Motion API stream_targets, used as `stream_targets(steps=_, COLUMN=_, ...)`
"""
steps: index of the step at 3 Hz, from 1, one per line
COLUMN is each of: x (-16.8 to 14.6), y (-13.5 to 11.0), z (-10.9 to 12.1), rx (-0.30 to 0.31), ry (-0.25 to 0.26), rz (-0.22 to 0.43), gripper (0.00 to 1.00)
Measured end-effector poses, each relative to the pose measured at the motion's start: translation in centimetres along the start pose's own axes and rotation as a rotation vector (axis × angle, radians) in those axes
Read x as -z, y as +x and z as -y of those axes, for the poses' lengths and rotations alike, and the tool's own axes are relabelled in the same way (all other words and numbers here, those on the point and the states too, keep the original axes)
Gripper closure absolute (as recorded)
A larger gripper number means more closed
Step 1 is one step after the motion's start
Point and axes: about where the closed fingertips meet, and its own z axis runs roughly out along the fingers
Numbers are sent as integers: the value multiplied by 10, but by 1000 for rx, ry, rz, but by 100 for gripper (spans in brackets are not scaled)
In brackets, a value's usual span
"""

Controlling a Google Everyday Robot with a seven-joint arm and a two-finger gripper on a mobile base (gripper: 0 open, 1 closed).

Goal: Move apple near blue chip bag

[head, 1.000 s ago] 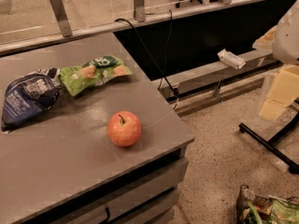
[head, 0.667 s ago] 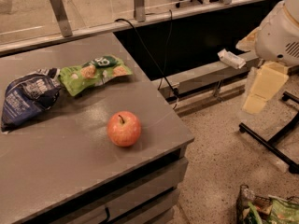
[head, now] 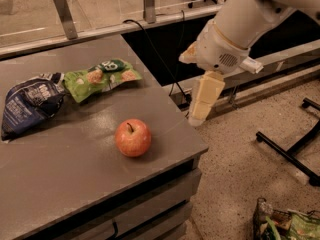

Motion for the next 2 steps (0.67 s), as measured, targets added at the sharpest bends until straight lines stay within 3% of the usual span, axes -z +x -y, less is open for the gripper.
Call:
stream_targets(steps=1, x=-25, y=-49, z=-11, rx=119, ry=-43, rz=67, gripper=0)
stream_targets(steps=2, x=-39, y=-77, z=-32, rx=202, ry=-66, rz=93, gripper=0)
